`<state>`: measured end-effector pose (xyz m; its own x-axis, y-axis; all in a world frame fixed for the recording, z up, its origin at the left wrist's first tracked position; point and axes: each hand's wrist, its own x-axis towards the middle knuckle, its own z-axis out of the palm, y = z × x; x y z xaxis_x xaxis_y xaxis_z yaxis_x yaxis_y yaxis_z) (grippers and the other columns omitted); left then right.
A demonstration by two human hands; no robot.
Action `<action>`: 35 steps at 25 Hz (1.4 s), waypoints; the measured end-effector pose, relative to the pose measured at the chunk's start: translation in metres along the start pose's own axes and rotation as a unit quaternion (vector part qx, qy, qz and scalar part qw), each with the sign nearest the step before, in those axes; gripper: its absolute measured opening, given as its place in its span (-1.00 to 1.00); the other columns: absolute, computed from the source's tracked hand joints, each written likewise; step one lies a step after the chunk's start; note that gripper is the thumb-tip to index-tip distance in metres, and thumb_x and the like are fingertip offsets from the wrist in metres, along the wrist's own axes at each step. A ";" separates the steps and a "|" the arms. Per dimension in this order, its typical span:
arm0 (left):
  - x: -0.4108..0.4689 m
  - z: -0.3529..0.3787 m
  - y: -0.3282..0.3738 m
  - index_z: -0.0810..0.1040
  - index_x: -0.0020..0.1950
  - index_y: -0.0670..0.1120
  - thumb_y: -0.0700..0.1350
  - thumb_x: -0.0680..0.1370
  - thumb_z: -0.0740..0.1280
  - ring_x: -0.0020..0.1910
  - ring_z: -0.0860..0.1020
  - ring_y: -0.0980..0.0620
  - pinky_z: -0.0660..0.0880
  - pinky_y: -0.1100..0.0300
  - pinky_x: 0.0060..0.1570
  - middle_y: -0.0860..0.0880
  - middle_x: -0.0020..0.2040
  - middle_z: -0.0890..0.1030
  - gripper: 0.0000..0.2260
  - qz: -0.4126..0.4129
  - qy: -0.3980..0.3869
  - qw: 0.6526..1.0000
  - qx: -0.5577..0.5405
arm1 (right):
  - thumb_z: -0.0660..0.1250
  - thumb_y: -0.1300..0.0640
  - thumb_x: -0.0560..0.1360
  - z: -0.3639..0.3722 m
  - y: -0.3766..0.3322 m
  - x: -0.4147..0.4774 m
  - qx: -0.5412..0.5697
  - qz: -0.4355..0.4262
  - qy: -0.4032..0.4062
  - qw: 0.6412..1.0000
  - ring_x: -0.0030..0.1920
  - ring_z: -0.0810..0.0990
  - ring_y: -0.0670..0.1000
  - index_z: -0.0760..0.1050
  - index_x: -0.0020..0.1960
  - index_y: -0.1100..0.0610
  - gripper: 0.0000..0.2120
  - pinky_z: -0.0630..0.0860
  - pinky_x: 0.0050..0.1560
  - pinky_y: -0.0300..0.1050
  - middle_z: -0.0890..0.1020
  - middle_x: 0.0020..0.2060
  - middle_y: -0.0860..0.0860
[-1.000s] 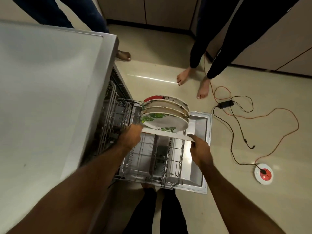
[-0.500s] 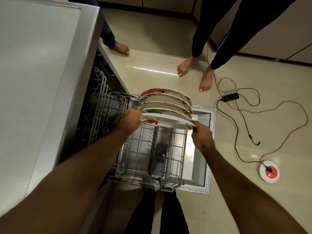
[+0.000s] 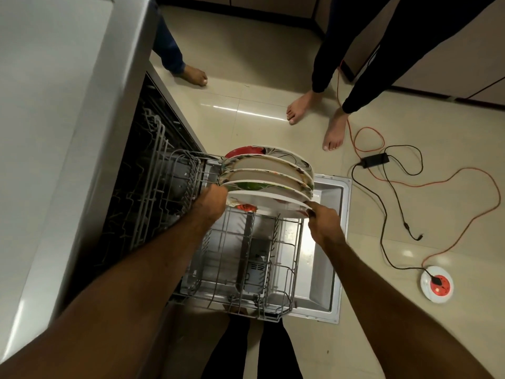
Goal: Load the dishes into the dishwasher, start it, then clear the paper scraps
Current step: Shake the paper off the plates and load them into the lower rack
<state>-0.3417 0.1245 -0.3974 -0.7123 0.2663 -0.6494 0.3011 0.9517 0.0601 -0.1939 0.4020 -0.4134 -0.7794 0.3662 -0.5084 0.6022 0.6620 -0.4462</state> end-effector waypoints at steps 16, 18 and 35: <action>-0.056 -0.018 0.023 0.39 0.37 -0.20 -0.18 0.58 0.34 0.01 0.59 -0.05 0.55 0.15 -0.06 -0.16 0.17 0.59 -0.62 -0.043 0.032 0.997 -0.052 | 0.21 0.08 0.72 -0.027 -0.049 -0.046 0.013 -0.033 0.015 0.999 -0.12 0.65 0.01 0.49 0.36 0.12 -0.74 0.55 -0.16 -0.13 0.66 -0.05 0.04; -0.082 -0.026 0.026 0.37 0.39 -0.15 -0.14 0.56 0.32 0.07 0.58 -0.06 0.62 0.05 0.06 -0.15 0.20 0.57 -0.60 -0.024 0.061 0.995 -0.071 | 0.21 0.07 0.72 -0.043 -0.072 -0.068 -0.005 -0.086 -0.001 0.996 -0.03 0.63 -0.02 0.45 0.41 0.07 -0.71 0.50 -0.10 -0.15 0.66 0.08 0.04; -0.346 -0.126 0.012 -0.04 0.68 -0.16 0.07 0.66 0.27 0.66 0.01 -0.14 0.06 -0.10 0.62 -0.18 0.68 0.02 -0.27 -0.026 0.231 0.972 -0.045 | 0.05 -0.24 0.73 -0.127 -0.247 -0.226 -0.173 -0.537 -0.043 0.825 0.65 0.13 0.05 0.10 0.68 0.08 -0.36 -0.23 0.58 -0.05 0.23 0.64 0.06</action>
<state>-0.1714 0.0628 -0.0765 -0.9398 0.2381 -0.2452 0.2156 0.9696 0.1153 -0.1878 0.2390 -0.0946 -0.8069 -0.5905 -0.0140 -0.5240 0.7267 -0.4443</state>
